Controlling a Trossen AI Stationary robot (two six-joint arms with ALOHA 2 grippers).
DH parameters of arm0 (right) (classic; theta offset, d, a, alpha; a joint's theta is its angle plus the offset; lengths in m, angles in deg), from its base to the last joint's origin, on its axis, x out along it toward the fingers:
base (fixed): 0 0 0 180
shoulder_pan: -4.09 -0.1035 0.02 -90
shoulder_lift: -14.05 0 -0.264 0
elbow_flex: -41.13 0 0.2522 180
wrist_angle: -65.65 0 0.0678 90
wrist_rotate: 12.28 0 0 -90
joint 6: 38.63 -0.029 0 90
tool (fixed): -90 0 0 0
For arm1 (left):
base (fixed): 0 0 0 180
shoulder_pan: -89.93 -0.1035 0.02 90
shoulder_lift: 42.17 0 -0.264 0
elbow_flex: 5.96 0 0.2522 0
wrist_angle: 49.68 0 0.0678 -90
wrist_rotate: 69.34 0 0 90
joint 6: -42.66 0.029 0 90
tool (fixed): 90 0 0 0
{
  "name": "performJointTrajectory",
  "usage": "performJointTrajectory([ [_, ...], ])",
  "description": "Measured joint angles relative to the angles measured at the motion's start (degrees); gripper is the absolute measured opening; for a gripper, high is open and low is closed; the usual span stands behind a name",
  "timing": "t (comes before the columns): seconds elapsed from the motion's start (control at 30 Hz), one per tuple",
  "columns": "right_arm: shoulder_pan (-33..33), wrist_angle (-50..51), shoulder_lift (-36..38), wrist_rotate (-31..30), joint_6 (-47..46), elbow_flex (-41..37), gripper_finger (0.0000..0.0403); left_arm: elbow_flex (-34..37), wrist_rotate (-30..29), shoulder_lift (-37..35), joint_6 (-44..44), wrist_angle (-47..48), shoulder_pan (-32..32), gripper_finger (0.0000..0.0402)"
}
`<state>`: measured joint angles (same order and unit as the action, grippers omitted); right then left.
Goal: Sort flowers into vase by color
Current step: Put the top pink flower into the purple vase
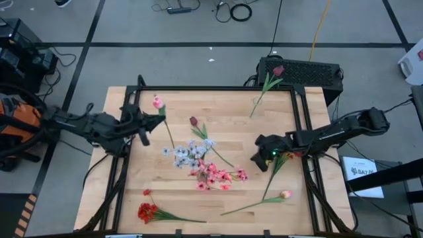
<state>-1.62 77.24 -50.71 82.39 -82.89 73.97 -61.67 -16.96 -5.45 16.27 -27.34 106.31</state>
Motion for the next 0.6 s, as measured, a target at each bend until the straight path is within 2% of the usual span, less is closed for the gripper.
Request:
performJointTrajectory([
  [0.13, -1.56, -0.23, 3.44, -0.02, -0.33, -3.65, 0.0, -0.14, -1.49, 2.18, 2.89, -5.39, 5.61, 0.0002],
  [0.33, -2.34, -0.19, 5.96, 0.13, -2.61, -7.17, 0.0, -0.03, -1.75, 4.19, 8.52, -7.45, 13.38, 0.0001],
  [0.6, -2.34, 0.01, 6.07, 0.18, -1.49, -7.64, 0.0, -0.09, -1.9, 4.04, 16.26, -15.09, 23.07, 0.0001],
])
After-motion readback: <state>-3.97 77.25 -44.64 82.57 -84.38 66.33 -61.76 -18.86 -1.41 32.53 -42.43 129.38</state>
